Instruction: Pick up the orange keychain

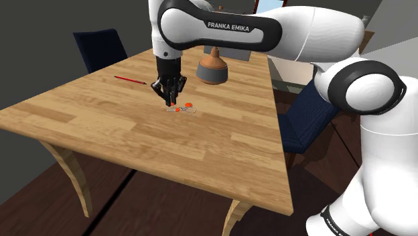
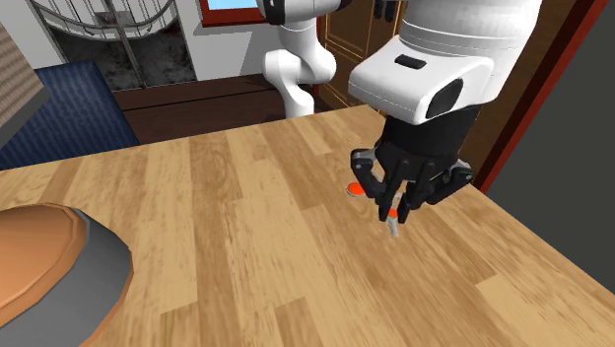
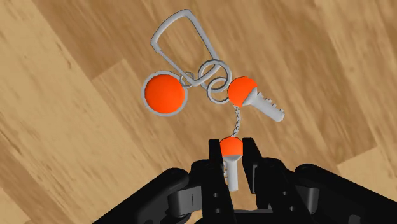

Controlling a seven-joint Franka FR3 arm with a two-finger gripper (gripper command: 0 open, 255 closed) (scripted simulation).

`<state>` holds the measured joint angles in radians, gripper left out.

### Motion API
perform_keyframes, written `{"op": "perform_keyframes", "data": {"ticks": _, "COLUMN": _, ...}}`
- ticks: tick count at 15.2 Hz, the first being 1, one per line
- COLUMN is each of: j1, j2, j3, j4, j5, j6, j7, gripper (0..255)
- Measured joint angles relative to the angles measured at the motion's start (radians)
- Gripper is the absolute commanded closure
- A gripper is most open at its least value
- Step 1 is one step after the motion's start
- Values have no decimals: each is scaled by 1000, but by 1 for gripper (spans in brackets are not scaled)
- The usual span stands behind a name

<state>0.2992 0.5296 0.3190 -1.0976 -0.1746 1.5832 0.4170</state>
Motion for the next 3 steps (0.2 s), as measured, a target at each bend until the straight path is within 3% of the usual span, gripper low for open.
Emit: {"op": "perform_keyframes", "data": {"ticks": 3, "j1": 8, "j2": 15, "j3": -1, "j4": 58, "j5": -4, "j6": -42, "j7": -2, "gripper": 255}}
